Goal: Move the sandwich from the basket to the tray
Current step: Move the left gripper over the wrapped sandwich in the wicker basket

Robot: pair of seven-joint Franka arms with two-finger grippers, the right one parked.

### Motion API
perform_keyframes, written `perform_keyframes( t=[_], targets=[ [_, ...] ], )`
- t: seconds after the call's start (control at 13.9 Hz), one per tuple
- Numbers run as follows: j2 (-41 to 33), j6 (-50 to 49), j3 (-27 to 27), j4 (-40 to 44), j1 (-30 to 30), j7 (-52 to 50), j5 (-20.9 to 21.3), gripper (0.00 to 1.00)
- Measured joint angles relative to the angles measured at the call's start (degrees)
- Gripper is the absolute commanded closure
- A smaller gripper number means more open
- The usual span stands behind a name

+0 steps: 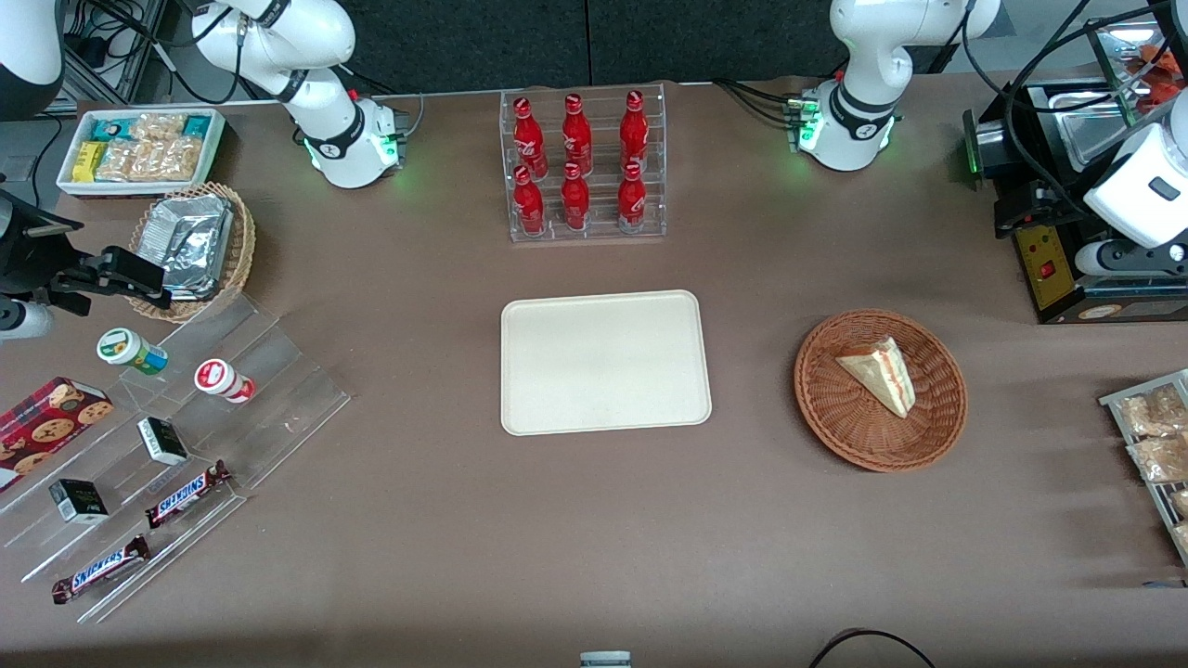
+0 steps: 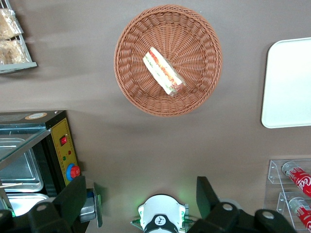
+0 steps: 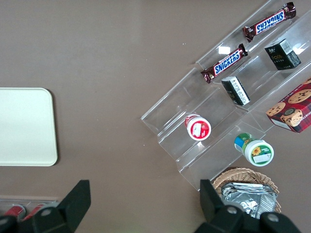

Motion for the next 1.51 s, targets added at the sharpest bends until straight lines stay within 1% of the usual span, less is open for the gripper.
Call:
perform_keyframes(
  t=[0.22,0.43,0.58,0.72,0.94,1.22,1.37,1.51],
  targets=[
    [0.4,0.23,0.06,-0.02,0.01,0.06,0.02,0.0],
    [2.41,0.99,0.11,-0.6,0.04,0.07,0.08,0.0],
    [4.01,3.73,0.3,-2.45,0.19,0.01,0.08,0.0],
    [4.68,7.96,0.48,-6.29,0.32,-1.8,0.08,0.0],
    [4.91,14.82,0.5,-13.66,0.3,-9.63,0.01,0.0],
    [4.77,25.36,0.0,-22.93,-0.17,-24.32,-0.04,0.0],
    [4.74,31.23,-0.25,-27.22,-1.03,-32.27,-0.07,0.0],
    [4.73,36.54,-0.32,-30.89,-2.18,-37.07,-0.07,0.0]
  ],
)
